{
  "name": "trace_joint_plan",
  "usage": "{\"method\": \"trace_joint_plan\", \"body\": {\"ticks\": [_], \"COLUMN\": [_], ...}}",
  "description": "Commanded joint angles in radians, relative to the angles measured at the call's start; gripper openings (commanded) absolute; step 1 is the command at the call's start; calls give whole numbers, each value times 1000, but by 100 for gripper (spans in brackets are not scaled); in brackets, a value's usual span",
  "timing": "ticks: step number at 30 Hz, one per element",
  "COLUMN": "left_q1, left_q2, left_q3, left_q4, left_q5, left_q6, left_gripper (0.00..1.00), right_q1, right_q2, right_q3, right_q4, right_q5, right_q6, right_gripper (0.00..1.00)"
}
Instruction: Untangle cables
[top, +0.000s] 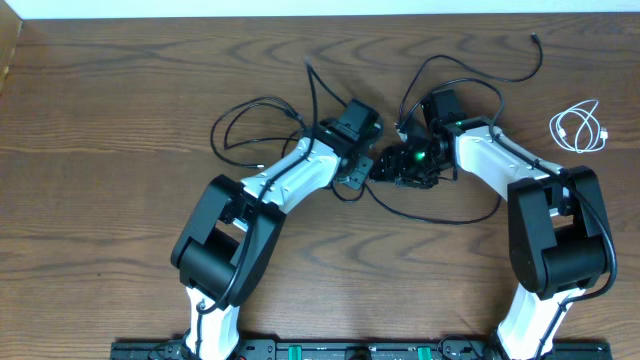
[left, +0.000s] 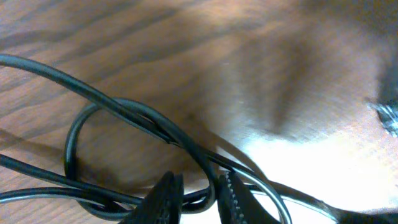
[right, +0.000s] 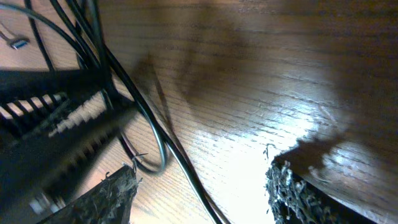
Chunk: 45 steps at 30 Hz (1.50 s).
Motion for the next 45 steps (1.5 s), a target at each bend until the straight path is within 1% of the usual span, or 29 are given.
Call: {"method": "trace_joint_plan", "body": {"ticks": [1, 4, 8, 9, 11, 12, 13, 14, 18, 21, 27, 31, 34, 37, 38, 40, 42, 45], "left_q1": [33, 49, 72, 84, 104, 113, 125, 137, 171, 179, 179, 179, 179, 179, 179, 179, 179, 179], "left_q2": [34, 47, 49, 49, 49, 49, 49, 49, 49, 49, 49, 49, 49, 47, 47, 47, 45, 28], "left_q3": [-6, -6, -6, -6, -6, -6, -6, -6, -6, -6, -6, -6, -6, -6, -6, -6, -6, -6], "left_q4": [7, 11, 14, 17, 18, 17, 16, 14, 3, 1, 1, -6, -10, -5, -5, -2, -2, -2], "left_q5": [31, 57, 83, 99, 132, 148, 173, 196, 236, 235, 235, 235, 231, 231, 230, 230, 230, 218], "left_q6": [0, -4, -13, -19, -19, -19, -19, -19, -23, -26, -26, -26, -26, -26, -26, -26, -26, -26], "left_gripper": [14, 12, 8, 7, 7, 7, 7, 7, 7, 7, 7, 7, 7, 7, 7, 7, 8, 7], "right_q1": [36, 62, 92, 104, 120, 131, 142, 152, 180, 190, 215, 209, 178, 149, 137, 126, 105, 89], "right_q2": [12, 12, 12, 12, 12, 12, 12, 12, 27, 62, 165, 197, 187, 159, 136, 115, 101, 101], "right_q3": [-7, -6, 31, 49, 66, 71, 71, 71, 69, 69, 69, 69, 72, 74, 79, 87, 112, 125], "right_q4": [10, 28, 29, 27, 32, 42, 58, 68, 125, 171, 291, 301, 239, 157, 83, 22, -55, -123], "right_q5": [74, 128, 127, 120, 103, 95, 89, 90, 87, 84, -25, -24, 45, 77, 173, 262, 336, 425], "right_q6": [2, 0, -15, -26, -32, -31, -16, 9, 126, 189, 198, 216, 267, 268, 254, 240, 210, 192], "right_gripper": [67, 65, 63, 59, 46, 35, 22, 16, 1, 1, 1, 1, 1, 1, 1, 1, 1, 1]}}
